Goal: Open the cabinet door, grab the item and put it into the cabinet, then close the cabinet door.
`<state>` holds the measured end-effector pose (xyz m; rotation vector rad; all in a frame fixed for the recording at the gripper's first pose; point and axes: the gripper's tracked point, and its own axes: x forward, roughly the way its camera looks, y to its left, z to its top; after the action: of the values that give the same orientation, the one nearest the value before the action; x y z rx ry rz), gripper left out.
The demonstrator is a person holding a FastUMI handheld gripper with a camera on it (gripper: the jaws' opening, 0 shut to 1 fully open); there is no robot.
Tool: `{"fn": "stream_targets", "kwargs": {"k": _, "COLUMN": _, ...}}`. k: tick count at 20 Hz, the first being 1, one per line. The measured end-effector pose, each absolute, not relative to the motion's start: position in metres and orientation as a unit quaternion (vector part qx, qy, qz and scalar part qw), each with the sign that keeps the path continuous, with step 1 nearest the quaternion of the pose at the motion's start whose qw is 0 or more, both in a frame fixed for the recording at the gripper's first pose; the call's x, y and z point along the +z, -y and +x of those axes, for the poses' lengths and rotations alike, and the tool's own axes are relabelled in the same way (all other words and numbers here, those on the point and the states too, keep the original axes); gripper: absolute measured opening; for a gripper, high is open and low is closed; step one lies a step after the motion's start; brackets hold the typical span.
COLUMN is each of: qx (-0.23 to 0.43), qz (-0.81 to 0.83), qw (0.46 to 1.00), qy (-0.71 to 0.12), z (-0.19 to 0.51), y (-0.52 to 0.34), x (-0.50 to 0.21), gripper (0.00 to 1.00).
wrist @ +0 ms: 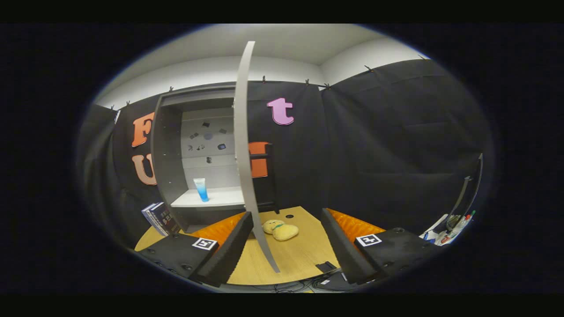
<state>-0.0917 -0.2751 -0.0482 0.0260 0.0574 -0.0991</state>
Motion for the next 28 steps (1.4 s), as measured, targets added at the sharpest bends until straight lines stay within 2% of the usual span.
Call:
{"fn": "stream_targets", "kwargs": {"k": 9, "qx": -0.031, "qz": 0.051, "qw": 0.997, "qy": -0.047, "z": -0.04, "y": 0.313, "x": -0.099, "gripper": 0.98}}
{"fn": "stream_targets", "kwargs": {"k": 15, "qx": -0.004, "qz": 0.05, "qw": 0.997, "qy": -0.061, "z": -0.027, "y": 0.294, "x": -0.114, "gripper": 0.98}}
{"fn": "stream_targets", "kwargs": {"k": 24, "qx": -0.01, "qz": 0.032, "qw": 0.997, "qy": -0.063, "z": -0.031, "y": 0.277, "x": -0.116, "gripper": 0.97}}
{"fn": "stream_targets", "kwargs": {"k": 28, "qx": 0.017, "qz": 0.021, "qw": 0.997, "qy": -0.069, "z": -0.034, "y": 0.242, "x": -0.118, "gripper": 0.97}}
